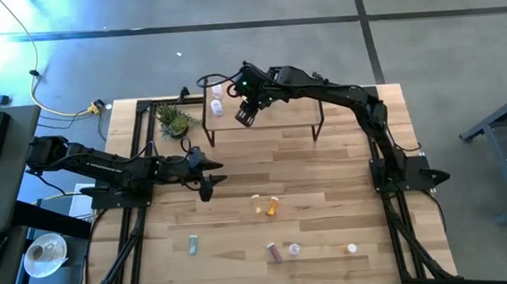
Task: Pick and place medicine bottles onto shelf by color
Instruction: Put the yellow pill bottle aligned with the other yellow pill bottle on the shelf
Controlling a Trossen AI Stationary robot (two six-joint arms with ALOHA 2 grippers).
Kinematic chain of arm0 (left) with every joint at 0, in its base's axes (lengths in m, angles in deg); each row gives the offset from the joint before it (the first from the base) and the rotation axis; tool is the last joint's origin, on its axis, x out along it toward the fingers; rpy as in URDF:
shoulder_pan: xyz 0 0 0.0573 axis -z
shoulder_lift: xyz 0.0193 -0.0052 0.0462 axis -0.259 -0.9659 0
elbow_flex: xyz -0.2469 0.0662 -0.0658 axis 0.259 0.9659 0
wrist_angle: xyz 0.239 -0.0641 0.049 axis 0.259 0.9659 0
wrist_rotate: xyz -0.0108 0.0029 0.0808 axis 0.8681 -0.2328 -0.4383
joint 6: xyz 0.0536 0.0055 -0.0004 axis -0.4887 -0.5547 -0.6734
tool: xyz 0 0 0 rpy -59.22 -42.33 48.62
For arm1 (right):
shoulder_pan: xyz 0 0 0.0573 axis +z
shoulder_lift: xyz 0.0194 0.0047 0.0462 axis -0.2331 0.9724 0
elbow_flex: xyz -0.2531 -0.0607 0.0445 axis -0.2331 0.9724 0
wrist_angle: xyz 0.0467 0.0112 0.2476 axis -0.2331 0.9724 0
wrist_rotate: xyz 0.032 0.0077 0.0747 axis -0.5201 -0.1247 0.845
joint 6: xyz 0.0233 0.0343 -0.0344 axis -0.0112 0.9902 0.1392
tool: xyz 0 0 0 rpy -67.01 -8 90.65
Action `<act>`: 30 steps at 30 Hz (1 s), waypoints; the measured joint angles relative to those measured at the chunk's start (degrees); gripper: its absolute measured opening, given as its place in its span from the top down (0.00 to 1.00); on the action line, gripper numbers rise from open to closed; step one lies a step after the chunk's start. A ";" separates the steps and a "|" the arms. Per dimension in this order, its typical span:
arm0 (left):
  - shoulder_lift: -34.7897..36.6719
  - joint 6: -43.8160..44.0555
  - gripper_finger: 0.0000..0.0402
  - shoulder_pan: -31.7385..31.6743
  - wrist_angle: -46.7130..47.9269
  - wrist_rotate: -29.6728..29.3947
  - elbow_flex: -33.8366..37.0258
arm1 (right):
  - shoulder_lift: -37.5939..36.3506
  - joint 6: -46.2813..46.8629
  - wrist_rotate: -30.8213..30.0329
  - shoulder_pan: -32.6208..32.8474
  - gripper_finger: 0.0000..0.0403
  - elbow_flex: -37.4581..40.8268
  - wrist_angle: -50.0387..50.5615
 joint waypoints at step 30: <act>0.00 0.00 0.46 0.00 0.98 -0.02 0.00 | -1.21 -22.38 11.06 0.17 0.64 -2.21 12.75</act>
